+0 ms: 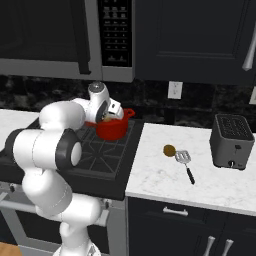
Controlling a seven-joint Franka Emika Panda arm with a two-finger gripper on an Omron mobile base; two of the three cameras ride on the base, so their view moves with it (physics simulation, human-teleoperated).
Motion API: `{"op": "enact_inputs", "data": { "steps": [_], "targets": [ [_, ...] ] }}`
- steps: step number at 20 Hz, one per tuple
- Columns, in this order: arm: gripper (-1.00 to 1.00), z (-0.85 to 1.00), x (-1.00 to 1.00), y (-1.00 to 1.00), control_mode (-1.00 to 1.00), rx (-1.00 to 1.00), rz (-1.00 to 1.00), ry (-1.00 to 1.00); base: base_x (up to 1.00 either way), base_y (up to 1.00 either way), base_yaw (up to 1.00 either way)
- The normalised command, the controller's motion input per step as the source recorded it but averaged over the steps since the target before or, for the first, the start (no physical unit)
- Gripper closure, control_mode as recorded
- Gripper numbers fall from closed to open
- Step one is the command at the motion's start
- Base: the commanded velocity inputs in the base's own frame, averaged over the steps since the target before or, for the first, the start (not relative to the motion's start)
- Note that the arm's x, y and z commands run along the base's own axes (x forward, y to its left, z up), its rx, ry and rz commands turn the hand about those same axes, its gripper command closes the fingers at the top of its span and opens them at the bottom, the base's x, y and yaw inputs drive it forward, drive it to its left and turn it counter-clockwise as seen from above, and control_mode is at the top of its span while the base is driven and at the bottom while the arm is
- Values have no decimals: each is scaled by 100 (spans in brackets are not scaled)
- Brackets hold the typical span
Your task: Put the potato and avocado in the pot. Retrieve the spatula and lightly stir the vegetables in the pot.
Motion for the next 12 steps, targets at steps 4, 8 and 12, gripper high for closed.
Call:
{"op": "enact_inputs", "data": {
  "steps": [4, 8, 12],
  "targets": [
    [100, -29, 17, 38, -100, 0, -2, 1, 0, 0, 0],
    [100, -17, 17, 19, -100, 0, -2, 0, 0, 0, 0],
    [100, -15, 10, 14, -100, 0, -2, 0, 0, 0, 0]
  ]
}}
